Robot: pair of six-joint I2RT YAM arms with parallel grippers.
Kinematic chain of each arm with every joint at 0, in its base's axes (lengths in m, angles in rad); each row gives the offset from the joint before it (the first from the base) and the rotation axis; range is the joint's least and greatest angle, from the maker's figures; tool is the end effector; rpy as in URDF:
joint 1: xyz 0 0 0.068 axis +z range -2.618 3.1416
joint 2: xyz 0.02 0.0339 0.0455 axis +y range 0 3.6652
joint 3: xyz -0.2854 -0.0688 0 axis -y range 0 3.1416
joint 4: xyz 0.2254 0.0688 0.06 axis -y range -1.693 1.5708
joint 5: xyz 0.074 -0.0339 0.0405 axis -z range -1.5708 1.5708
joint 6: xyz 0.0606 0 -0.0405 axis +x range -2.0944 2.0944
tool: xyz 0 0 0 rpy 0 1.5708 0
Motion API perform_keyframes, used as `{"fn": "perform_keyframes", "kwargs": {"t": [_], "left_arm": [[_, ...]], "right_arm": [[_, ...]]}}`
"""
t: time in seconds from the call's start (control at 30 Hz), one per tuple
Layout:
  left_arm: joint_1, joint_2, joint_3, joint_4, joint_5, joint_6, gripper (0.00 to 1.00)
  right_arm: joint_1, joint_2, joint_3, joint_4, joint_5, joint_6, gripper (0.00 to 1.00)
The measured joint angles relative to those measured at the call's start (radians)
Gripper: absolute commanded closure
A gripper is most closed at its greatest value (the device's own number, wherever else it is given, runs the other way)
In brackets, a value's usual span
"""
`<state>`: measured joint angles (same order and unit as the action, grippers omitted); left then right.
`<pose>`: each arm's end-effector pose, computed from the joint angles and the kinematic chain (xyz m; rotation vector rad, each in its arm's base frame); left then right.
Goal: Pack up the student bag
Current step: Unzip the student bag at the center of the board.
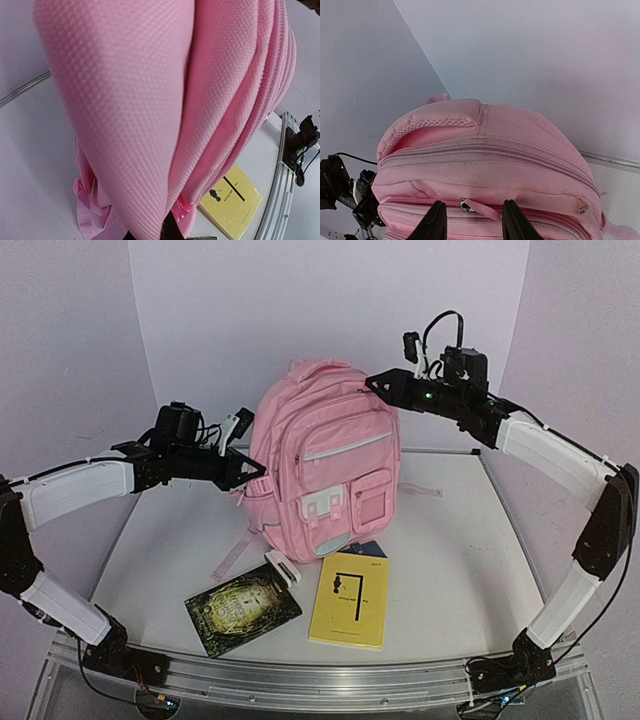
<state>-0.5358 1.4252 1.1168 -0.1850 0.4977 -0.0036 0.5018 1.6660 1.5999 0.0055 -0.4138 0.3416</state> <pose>0.2635 -0.1901 0.3244 0.8528 1.9260 -0.8417 0.3436 0.2163 0.4347 -0.4670 1.6543 0.9726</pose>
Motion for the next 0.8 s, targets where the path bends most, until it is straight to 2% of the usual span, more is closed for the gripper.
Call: {"fn": "perform_keyframes", "kwargs": {"t": [0.27,0.4,0.53,0.8], "left_arm": [[0.0,0.016,0.021,-0.009,0.007,0.01,1.0],[0.002,0.022,0.026,-0.009,0.008,0.014,1.0],[0.002,0.022,0.027,-0.009,0.008,0.014,1.0],[0.002,0.022,0.027,-0.009,0.008,0.016,1.0]], "right_arm": [[0.0,0.022,0.025,-0.001,-0.021,-0.002,0.76],[0.0,0.028,0.03,0.0,-0.028,-0.001,0.77],[0.0,0.035,0.03,0.0,-0.032,0.0,0.73],[0.0,0.043,0.03,0.002,-0.036,0.027,0.93]]}}
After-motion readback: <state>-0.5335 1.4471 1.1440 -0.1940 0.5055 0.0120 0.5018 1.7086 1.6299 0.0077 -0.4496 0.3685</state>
